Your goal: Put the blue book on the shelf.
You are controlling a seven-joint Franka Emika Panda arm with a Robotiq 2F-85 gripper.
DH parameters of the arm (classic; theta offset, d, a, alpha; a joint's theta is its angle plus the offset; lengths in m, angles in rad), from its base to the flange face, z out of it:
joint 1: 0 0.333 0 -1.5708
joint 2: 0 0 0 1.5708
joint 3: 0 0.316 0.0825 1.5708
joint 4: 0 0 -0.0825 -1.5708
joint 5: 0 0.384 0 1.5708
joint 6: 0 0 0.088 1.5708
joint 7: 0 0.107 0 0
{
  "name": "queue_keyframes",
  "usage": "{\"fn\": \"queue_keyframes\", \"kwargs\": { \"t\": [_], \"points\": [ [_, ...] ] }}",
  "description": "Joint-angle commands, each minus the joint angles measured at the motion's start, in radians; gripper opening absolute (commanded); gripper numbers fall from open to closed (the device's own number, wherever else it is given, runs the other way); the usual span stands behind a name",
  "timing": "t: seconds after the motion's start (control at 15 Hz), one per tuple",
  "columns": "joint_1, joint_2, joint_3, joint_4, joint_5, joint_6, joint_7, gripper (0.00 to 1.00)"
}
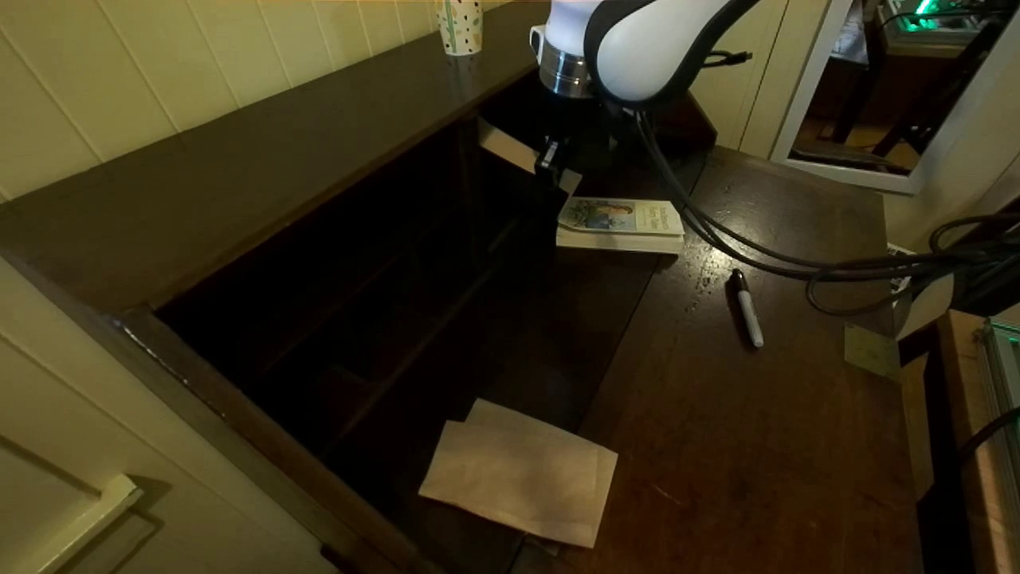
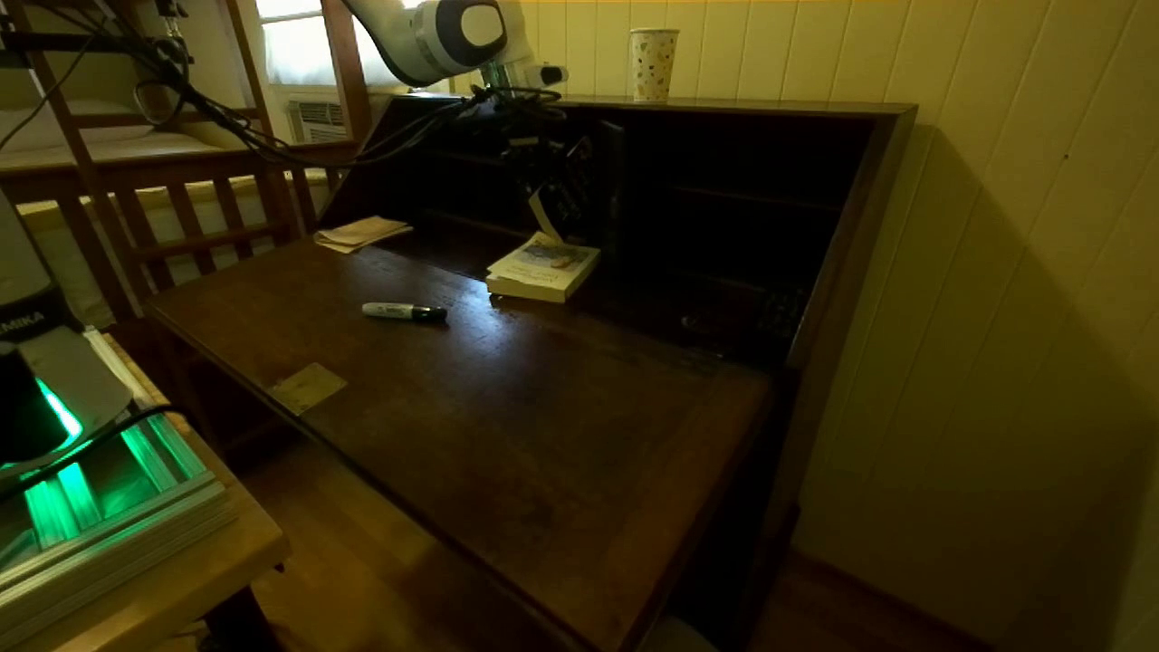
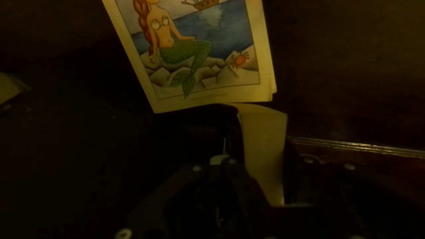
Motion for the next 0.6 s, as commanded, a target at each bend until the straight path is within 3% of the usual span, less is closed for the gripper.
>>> {"fn": "queue_keyframes", "kwargs": {
  "t": [0.0, 0.53],
  "points": [
    [-0.021, 0.049, 0.02, 0.057, 0.06, 0.0, -0.063, 0.07],
    [-0.027, 0.103, 0.004, 0.123, 0.061, 0.004, -0.057, 0.07]
  ]
}}
